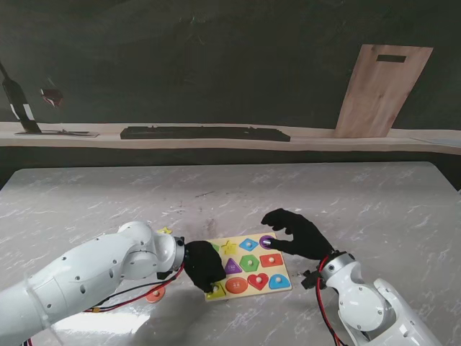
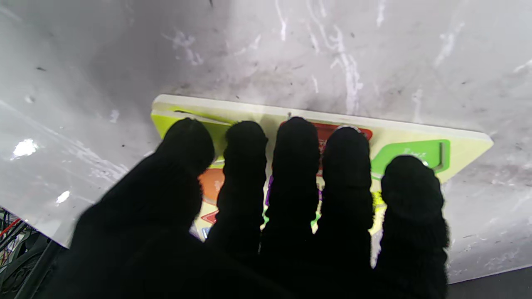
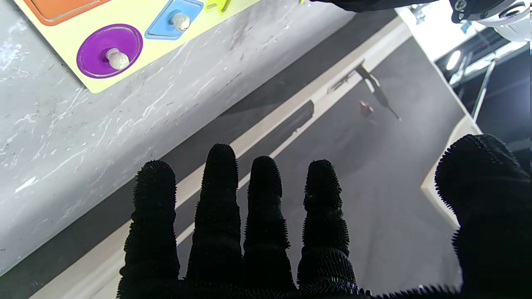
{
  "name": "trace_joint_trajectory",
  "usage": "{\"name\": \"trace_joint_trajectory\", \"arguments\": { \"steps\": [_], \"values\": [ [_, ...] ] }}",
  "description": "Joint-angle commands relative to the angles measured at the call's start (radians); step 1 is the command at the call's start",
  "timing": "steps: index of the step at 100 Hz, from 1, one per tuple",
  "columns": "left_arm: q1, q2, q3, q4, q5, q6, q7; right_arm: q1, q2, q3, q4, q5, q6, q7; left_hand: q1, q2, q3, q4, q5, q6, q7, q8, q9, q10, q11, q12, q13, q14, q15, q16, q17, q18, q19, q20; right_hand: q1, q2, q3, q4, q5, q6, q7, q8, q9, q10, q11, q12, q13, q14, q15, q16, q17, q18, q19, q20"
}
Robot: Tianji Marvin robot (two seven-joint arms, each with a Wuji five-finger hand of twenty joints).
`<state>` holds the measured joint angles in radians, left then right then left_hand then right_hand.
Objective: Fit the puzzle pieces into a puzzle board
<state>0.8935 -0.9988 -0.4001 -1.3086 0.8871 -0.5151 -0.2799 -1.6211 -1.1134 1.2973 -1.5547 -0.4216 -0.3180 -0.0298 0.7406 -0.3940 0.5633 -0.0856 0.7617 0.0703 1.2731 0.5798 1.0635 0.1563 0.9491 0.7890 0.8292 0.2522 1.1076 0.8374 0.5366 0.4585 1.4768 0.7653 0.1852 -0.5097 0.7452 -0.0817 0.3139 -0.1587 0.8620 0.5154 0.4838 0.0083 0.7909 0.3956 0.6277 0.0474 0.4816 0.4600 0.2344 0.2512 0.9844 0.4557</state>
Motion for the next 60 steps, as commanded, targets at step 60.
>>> {"name": "trace_joint_trajectory", "arguments": {
  "steps": [60],
  "values": [
    [-0.005, 0.0, 0.016, -0.006, -0.012, 0.048, -0.008, -0.004, -0.006, -0.003, 0.0, 0.004, -0.002, 0.002, 0.053, 0.026, -0.059, -0.043, 0.016, -0.004, 0.034, 0.044, 0.032, -0.012, 0.048, 0.02, 0.036, -0.028, 0.05, 0.001, 0.014, -0.021, 0.048, -0.008, -0.047, 0.022, -0.015, 0.016, 0.015, -0.023, -0.011, 0.017, 0.038, -0.029, 0.012, 0.006, 0.016, -0.019, 0.011, 0.016, -0.011, 0.011, 0.012, 0.016]
  ]
}}
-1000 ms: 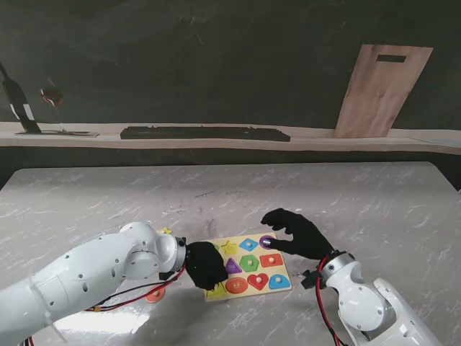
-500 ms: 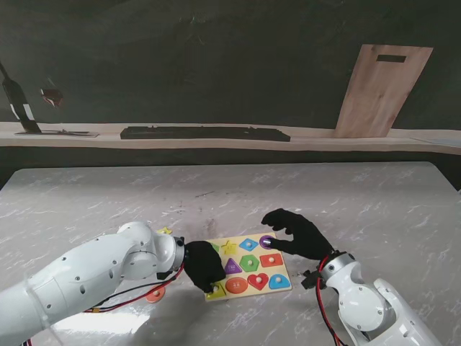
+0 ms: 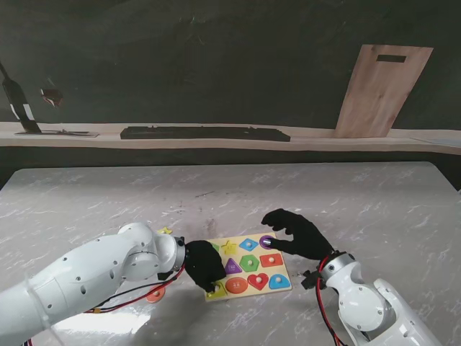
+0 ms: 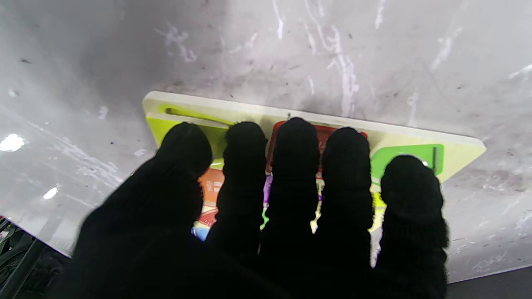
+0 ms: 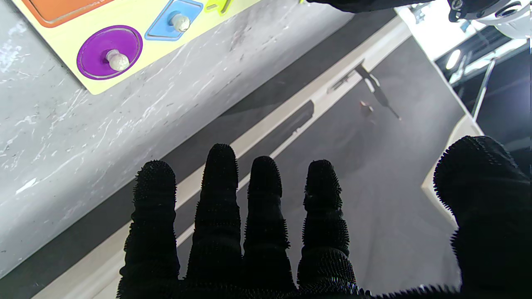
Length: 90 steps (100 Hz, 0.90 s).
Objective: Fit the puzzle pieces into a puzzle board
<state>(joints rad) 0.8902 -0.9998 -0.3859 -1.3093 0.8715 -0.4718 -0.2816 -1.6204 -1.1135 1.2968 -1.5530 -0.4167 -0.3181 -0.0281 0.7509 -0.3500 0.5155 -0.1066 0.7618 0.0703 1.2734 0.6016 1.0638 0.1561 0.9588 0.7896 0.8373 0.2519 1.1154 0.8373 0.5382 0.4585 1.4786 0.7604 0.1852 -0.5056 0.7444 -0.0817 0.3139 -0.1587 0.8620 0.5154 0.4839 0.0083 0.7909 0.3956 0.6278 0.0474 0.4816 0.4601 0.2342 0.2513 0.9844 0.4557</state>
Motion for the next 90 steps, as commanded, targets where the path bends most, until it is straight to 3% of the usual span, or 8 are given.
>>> {"name": "trace_joint_trajectory", "arguments": {
  "steps": [1, 36, 76, 90],
  "values": [
    [-0.002, 0.001, 0.003, -0.005, 0.004, 0.005, -0.007, -0.005, -0.006, -0.003, -0.001, -0.001, -0.002, 0.0, 0.042, -0.02, -0.01, -0.022, 0.015, -0.005, 0.034, 0.022, 0.032, -0.012, 0.038, 0.019, 0.028, -0.028, 0.042, 0.001, 0.012, -0.021, 0.046, -0.003, -0.046, 0.018, -0.014, 0.016, 0.014, -0.023, -0.011, 0.017, 0.036, -0.028, 0.012, 0.006, 0.014, -0.02, 0.011, 0.015, -0.011, 0.011, 0.012, 0.016],
    [0.006, 0.001, -0.006, -0.008, 0.031, 0.016, 0.007, -0.001, -0.005, -0.007, 0.001, 0.006, -0.001, 0.007, -0.004, -0.112, 0.182, -0.017, -0.009, -0.03, 0.078, 0.023, 0.031, -0.027, 0.051, 0.03, 0.029, -0.037, 0.045, -0.003, 0.016, -0.028, 0.051, -0.005, -0.048, 0.025, -0.018, 0.017, 0.014, -0.024, -0.012, 0.017, 0.037, -0.028, 0.011, 0.005, 0.014, -0.021, 0.01, 0.016, -0.013, 0.013, 0.011, 0.016],
    [-0.004, 0.004, 0.007, -0.008, 0.02, 0.015, -0.01, -0.003, -0.006, -0.004, 0.002, 0.003, -0.002, 0.002, -0.017, -0.135, 0.198, -0.013, -0.015, -0.031, 0.08, 0.026, 0.029, -0.031, 0.052, 0.033, 0.026, -0.042, 0.043, -0.003, 0.014, -0.033, 0.049, -0.006, -0.047, 0.027, -0.019, 0.017, 0.015, -0.023, -0.013, 0.017, 0.036, -0.028, 0.011, 0.005, 0.014, -0.02, 0.01, 0.016, -0.012, 0.014, 0.012, 0.017],
    [0.001, 0.004, -0.002, -0.009, 0.023, 0.012, -0.007, -0.002, -0.006, -0.005, 0.002, 0.003, -0.002, 0.002, -0.016, -0.12, 0.143, -0.039, -0.013, -0.024, 0.071, 0.036, 0.026, -0.032, 0.052, 0.036, 0.026, -0.044, 0.041, -0.003, 0.013, -0.034, 0.05, -0.007, -0.046, 0.027, -0.019, 0.017, 0.015, -0.024, -0.012, 0.017, 0.037, -0.028, 0.011, 0.005, 0.014, -0.021, 0.01, 0.016, -0.013, 0.014, 0.011, 0.017]
  ]
}}
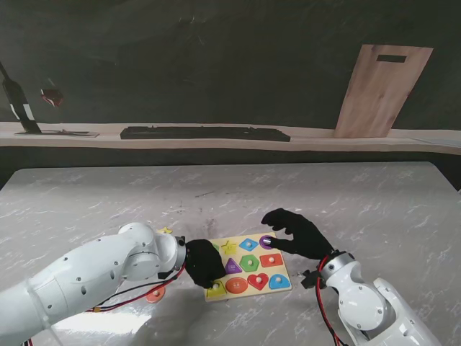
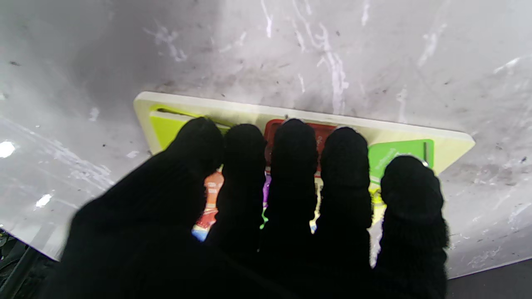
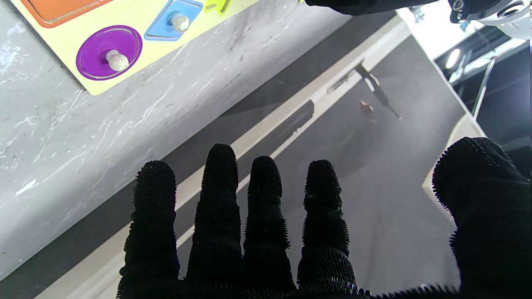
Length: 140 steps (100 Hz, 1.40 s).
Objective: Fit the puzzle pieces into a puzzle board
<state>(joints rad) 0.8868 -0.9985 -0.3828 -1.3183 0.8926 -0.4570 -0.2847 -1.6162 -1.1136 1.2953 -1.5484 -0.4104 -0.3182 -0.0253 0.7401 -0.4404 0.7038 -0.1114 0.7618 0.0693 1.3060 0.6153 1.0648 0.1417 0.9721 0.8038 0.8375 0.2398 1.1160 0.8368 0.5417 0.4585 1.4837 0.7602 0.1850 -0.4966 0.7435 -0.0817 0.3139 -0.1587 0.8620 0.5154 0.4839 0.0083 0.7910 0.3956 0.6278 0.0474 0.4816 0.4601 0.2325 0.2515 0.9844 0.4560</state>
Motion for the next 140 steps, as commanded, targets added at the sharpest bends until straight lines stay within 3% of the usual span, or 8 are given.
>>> {"name": "trace_joint_trajectory", "arguments": {
  "steps": [1, 24, 75, 140],
  "values": [
    [0.005, 0.003, -0.006, -0.001, 0.003, -0.003, -0.004, -0.007, -0.005, -0.003, -0.003, -0.003, -0.002, -0.001, -0.007, -0.027, -0.052, -0.035, -0.013, -0.022, 0.038, 0.023, 0.025, -0.017, 0.038, 0.022, 0.026, -0.032, 0.04, -0.002, 0.01, -0.034, 0.045, -0.006, -0.047, 0.018, -0.018, 0.017, 0.015, -0.024, -0.012, 0.017, 0.037, -0.028, 0.011, 0.005, 0.014, -0.02, 0.01, 0.016, -0.011, 0.014, 0.011, 0.017],
    [0.008, 0.007, -0.013, -0.01, 0.014, -0.004, -0.012, -0.006, -0.005, -0.003, -0.003, -0.003, -0.002, 0.0, 0.001, 0.013, -0.147, -0.03, -0.005, -0.01, 0.019, 0.056, 0.024, -0.019, 0.043, 0.029, 0.021, -0.031, 0.037, -0.001, 0.004, -0.036, 0.04, -0.008, -0.046, 0.018, -0.019, 0.017, 0.016, -0.024, -0.012, 0.017, 0.038, -0.029, 0.011, 0.005, 0.013, -0.02, 0.01, 0.016, -0.01, 0.013, 0.012, 0.017],
    [0.009, 0.01, -0.011, -0.025, 0.024, 0.022, -0.031, -0.009, -0.006, 0.0, -0.004, -0.004, -0.002, -0.003, 0.004, 0.053, -0.205, -0.016, 0.001, -0.001, 0.008, 0.088, 0.023, -0.021, 0.048, 0.038, 0.016, -0.027, 0.035, 0.001, -0.002, -0.032, 0.035, -0.007, -0.046, 0.019, -0.019, 0.017, 0.016, -0.023, -0.012, 0.018, 0.036, -0.029, 0.011, 0.005, 0.013, -0.021, 0.009, 0.016, -0.011, 0.013, 0.011, 0.017],
    [0.01, 0.013, -0.028, -0.028, 0.059, 0.006, -0.022, -0.008, -0.006, 0.001, -0.003, -0.003, -0.003, -0.003, 0.038, 0.051, -0.246, -0.031, -0.058, -0.005, -0.054, 0.069, -0.035, -0.004, -0.021, 0.023, -0.036, -0.023, -0.025, -0.006, -0.051, -0.054, -0.002, -0.014, -0.045, 0.019, -0.019, 0.017, 0.017, -0.023, -0.012, 0.018, 0.037, -0.029, 0.01, 0.005, 0.013, -0.021, 0.009, 0.016, -0.011, 0.013, 0.011, 0.017]
  ]
}}
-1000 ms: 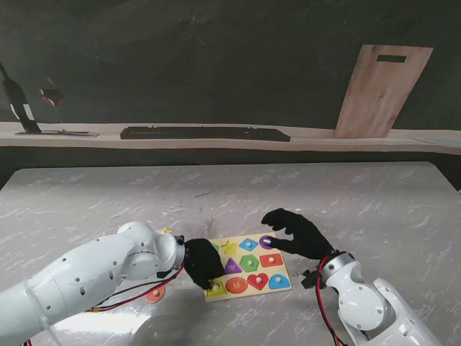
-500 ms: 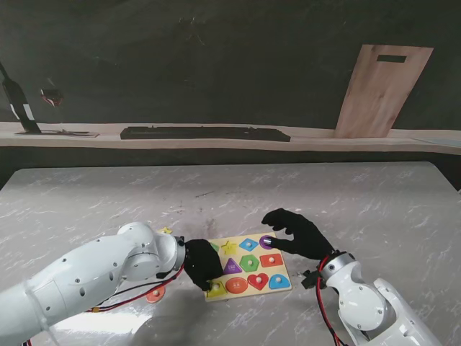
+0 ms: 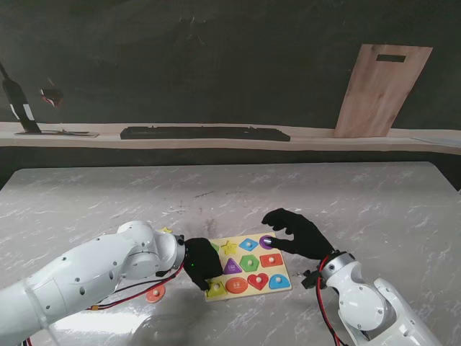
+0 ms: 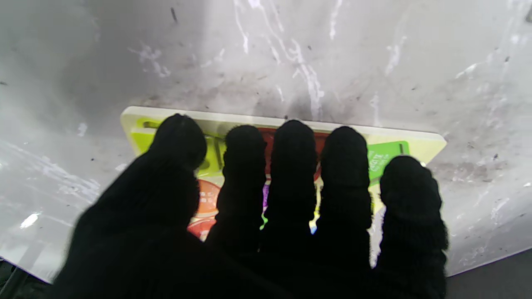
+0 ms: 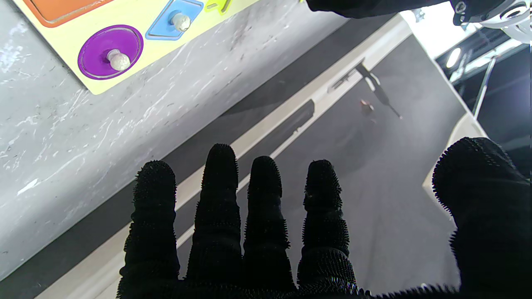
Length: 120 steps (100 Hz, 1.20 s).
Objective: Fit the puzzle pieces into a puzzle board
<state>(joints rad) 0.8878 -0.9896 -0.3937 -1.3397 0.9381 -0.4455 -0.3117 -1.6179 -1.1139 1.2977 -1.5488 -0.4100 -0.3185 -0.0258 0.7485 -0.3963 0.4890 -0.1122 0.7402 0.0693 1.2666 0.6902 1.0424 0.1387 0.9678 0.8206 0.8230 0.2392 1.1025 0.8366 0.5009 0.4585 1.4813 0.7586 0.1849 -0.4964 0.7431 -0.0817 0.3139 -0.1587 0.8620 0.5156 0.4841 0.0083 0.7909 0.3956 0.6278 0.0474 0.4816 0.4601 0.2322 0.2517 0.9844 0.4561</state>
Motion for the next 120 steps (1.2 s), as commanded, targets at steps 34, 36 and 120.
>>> {"name": "trace_joint_trajectory", "arguments": {
  "steps": [34, 36, 120],
  "values": [
    [0.111, 0.003, -0.158, -0.041, 0.056, -0.007, 0.023, -0.005, -0.005, -0.002, -0.002, -0.001, -0.004, 0.002, 0.033, 0.047, -0.069, -0.032, -0.065, 0.011, -0.087, -0.055, -0.059, 0.028, -0.077, -0.015, -0.062, -0.001, -0.059, -0.012, -0.05, -0.053, -0.031, -0.016, -0.044, 0.018, -0.02, 0.017, 0.016, -0.024, -0.013, 0.018, 0.037, -0.029, 0.011, 0.005, 0.013, -0.02, 0.009, 0.016, -0.011, 0.013, 0.011, 0.017],
    [0.119, 0.002, -0.167, -0.044, 0.054, -0.003, 0.023, -0.005, -0.005, -0.003, -0.001, -0.001, -0.004, 0.001, 0.034, 0.05, -0.073, -0.032, -0.066, 0.014, -0.098, -0.062, -0.063, 0.032, -0.083, -0.018, -0.065, 0.001, -0.062, -0.012, -0.052, -0.051, -0.034, -0.016, -0.044, 0.019, -0.019, 0.017, 0.016, -0.023, -0.012, 0.018, 0.037, -0.029, 0.011, 0.005, 0.013, -0.02, 0.009, 0.016, -0.011, 0.013, 0.011, 0.017],
    [0.16, -0.021, -0.158, -0.051, -0.009, 0.101, 0.061, -0.003, -0.006, -0.003, 0.002, 0.001, -0.005, -0.003, 0.168, 0.328, -0.522, 0.041, 0.142, 0.073, -0.102, -0.017, 0.089, 0.055, -0.034, -0.043, 0.051, 0.042, 0.007, -0.02, 0.033, 0.024, 0.013, 0.02, -0.042, 0.021, -0.022, 0.018, 0.018, -0.024, -0.012, 0.019, 0.037, -0.029, 0.01, 0.005, 0.013, -0.021, 0.009, 0.016, -0.01, 0.013, 0.011, 0.017]
  ]
}}
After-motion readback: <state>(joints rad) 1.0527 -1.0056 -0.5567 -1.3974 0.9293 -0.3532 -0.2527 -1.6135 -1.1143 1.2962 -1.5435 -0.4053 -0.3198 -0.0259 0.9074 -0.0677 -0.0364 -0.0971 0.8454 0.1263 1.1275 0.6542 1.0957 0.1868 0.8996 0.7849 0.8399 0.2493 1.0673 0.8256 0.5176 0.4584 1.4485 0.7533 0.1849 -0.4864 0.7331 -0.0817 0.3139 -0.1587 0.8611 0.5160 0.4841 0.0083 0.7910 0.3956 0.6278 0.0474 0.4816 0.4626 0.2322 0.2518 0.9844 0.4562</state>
